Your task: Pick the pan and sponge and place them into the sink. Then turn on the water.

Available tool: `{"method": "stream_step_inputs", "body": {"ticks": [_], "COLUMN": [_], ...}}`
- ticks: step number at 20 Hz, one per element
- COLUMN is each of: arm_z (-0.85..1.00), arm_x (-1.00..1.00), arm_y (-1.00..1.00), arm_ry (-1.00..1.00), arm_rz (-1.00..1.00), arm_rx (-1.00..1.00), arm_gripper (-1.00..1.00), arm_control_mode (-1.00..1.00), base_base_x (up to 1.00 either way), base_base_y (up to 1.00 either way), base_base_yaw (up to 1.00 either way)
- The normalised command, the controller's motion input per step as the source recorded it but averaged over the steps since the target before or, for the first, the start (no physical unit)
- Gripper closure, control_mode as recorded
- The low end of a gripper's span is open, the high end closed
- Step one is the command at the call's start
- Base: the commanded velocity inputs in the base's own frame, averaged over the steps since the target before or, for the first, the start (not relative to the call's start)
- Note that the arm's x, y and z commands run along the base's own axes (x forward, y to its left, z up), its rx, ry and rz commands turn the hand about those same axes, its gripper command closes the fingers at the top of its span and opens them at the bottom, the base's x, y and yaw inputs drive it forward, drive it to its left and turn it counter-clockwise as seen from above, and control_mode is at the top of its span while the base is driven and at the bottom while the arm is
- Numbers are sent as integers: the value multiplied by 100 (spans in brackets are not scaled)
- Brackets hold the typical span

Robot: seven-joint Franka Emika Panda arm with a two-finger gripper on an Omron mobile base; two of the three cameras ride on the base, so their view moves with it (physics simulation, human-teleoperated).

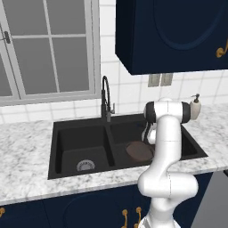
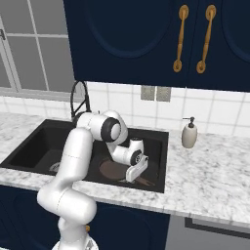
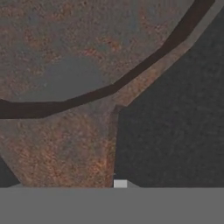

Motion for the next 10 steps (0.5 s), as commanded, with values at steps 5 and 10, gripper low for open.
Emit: {"method": "stream_step_inputs", "body": {"ticks": [5,10], "arm_z": [-40,-38], "arm_x": [13,17], "arm_y": [17,24], "arm_ry": [0,0], "arm_rz": [0,0], "arm_rx": [0,0], "arm_gripper": [100,100], "arm_control_mode": [-100,-100], "base_base_x": [0,0], "base_base_y": [0,0], "base_base_yaw": [0,0]}}
